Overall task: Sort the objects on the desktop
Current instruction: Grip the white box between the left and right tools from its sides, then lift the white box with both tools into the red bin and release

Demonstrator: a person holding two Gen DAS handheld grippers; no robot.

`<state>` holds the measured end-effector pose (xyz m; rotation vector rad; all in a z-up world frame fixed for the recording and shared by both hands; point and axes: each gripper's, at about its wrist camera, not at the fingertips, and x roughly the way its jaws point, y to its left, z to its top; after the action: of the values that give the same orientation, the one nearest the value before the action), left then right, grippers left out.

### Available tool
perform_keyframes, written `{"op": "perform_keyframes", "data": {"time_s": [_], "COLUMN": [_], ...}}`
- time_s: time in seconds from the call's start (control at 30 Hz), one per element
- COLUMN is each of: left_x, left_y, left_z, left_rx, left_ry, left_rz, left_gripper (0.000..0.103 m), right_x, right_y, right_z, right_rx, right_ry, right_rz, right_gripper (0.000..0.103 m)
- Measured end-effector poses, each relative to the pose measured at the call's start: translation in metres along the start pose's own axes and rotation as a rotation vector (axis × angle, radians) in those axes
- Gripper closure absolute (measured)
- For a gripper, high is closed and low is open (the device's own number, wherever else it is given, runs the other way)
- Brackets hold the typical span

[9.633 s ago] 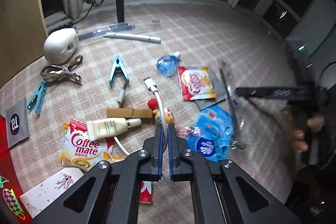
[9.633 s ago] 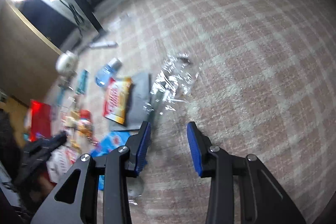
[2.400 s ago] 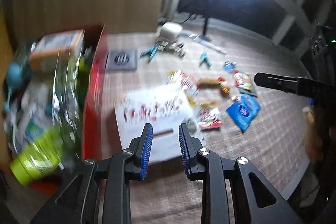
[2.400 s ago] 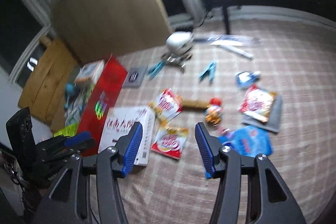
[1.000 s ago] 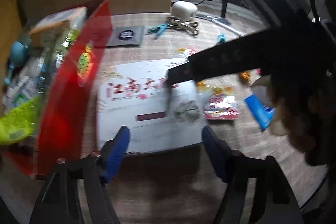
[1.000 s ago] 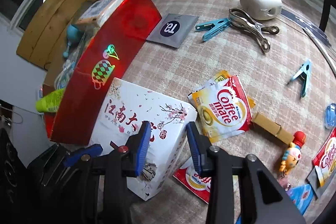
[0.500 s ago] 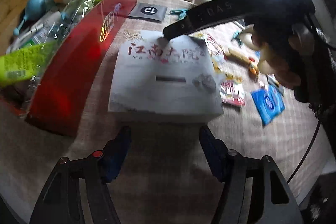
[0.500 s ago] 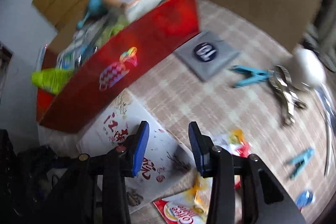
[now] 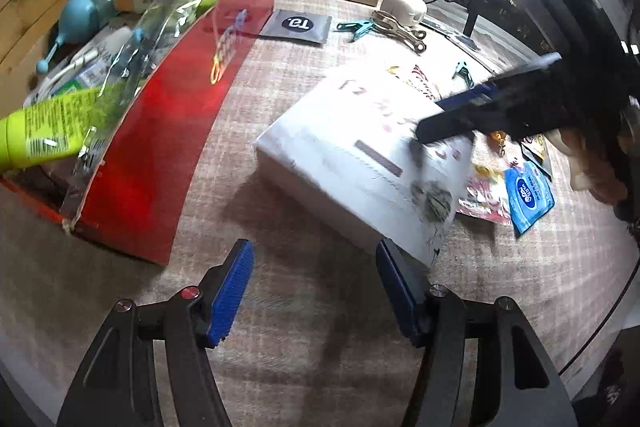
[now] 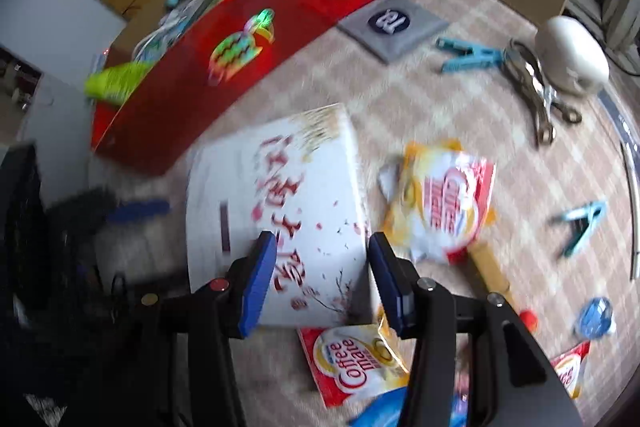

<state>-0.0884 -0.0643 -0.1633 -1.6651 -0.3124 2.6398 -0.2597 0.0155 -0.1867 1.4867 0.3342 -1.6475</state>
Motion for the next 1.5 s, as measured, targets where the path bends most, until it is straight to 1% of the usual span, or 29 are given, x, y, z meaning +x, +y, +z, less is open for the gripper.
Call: {"op": "perform_keyframes", "data": {"time_s": [0.07,0.1,0.13,0.17,0.2,0.23,0.27,0.3,0.37,0.47,0.53,0.57,0.6,0.63,0.67,0.73,0.77,0.87,0.9,1.0,1.07,1.13,1.17,1.23,1.37,1.5], "left_x": [0.002,0.003,0.004,0.004,0.004,0.004,0.003,0.003,0.004,0.007,0.002,-0.003,-0.008,-0.012,-0.014,-0.020,-0.021,-0.007,-0.002,0.008,0.012,0.013,0.013,0.014,0.009,-0.013], "left_y": [0.002,0.002,0.002,0.001,-0.001,-0.003,-0.006,-0.006,-0.008,0.006,0.010,0.011,0.012,0.013,0.012,0.005,0.000,-0.008,-0.011,-0.015,-0.018,-0.018,-0.016,-0.013,-0.012,-0.012], "left_z": [0.002,0.003,0.004,0.004,0.005,0.005,0.004,0.004,0.005,0.008,0.008,0.007,0.006,0.006,0.006,0.007,0.007,0.010,0.012,0.015,0.017,0.019,0.019,0.020,0.021,0.027], "left_rx": [-0.014,-0.017,-0.019,-0.021,-0.022,-0.017,-0.006,-0.004,-0.003,-0.082,-0.097,-0.093,-0.094,-0.096,-0.098,-0.067,-0.047,-0.031,-0.025,-0.014,-0.007,-0.001,-0.006,-0.009,-0.004,0.008], "left_ry": [0.004,0.003,0.002,0.005,0.008,0.008,0.005,0.009,0.018,0.059,0.057,0.056,0.048,0.040,0.031,0.013,0.004,0.032,0.038,0.040,0.036,0.029,0.027,0.031,0.024,-0.026], "left_rz": [-0.014,-0.014,-0.016,-0.033,-0.050,-0.057,-0.055,-0.054,-0.056,-0.135,-0.164,-0.166,-0.177,-0.189,-0.205,-0.193,-0.175,-0.197,-0.197,-0.200,-0.176,-0.165,-0.162,-0.166,-0.168,-0.179], "left_gripper": [0.043,0.045,0.048,0.058,0.074,0.084,0.101,0.103,0.103,0.103,0.097,0.087,0.065,0.052,0.036,0.035,0.035,0.036,0.037,0.039,0.040,0.044,0.049,0.051,0.053,0.053], "right_x": [0.005,0.004,0.003,0.001,-0.001,-0.003,-0.005,-0.006,-0.008,-0.010,-0.012,-0.012,-0.013,-0.012,-0.010,-0.011,-0.009,-0.003,-0.003,-0.004,-0.004,-0.005,-0.005,-0.006,-0.020,-0.040], "right_y": [-0.014,-0.018,-0.019,-0.017,-0.015,-0.012,-0.009,-0.007,-0.008,-0.013,-0.015,-0.016,-0.018,-0.014,-0.007,-0.006,0.002,0.012,0.014,0.017,0.017,0.017,0.017,0.019,0.028,0.040], "right_z": [-0.002,-0.003,-0.004,-0.006,-0.008,-0.011,-0.015,-0.018,-0.024,-0.031,-0.034,-0.035,-0.036,-0.035,-0.036,-0.034,-0.035,-0.038,-0.041,-0.045,-0.047,-0.048,-0.049,-0.051,-0.058,-0.065], "right_rx": [0.066,0.090,0.101,0.103,0.106,0.108,0.110,0.116,0.145,0.190,0.202,0.207,0.212,0.214,0.214,0.217,0.217,0.205,0.202,0.200,0.202,0.211,0.219,0.234,0.253,0.268], "right_ry": [-0.020,-0.038,-0.060,-0.072,-0.082,-0.092,-0.096,-0.099,-0.106,-0.123,-0.133,-0.137,-0.140,-0.139,-0.140,-0.144,-0.145,-0.145,-0.146,-0.152,-0.160,-0.167,-0.170,-0.179,-0.220,-0.271], "right_rz": [0.056,0.068,0.060,0.046,0.036,0.026,0.028,0.021,0.011,0.022,0.024,0.025,0.026,0.029,0.028,0.023,0.021,0.017,0.018,0.017,0.014,0.011,0.010,0.004,-0.005,-0.009], "right_gripper": [0.048,0.048,0.048,0.049,0.049,0.051,0.054,0.054,0.056,0.056,0.056,0.057,0.058,0.059,0.059,0.060,0.060,0.060,0.060,0.060,0.061,0.061,0.061,0.062,0.064,0.066]}}
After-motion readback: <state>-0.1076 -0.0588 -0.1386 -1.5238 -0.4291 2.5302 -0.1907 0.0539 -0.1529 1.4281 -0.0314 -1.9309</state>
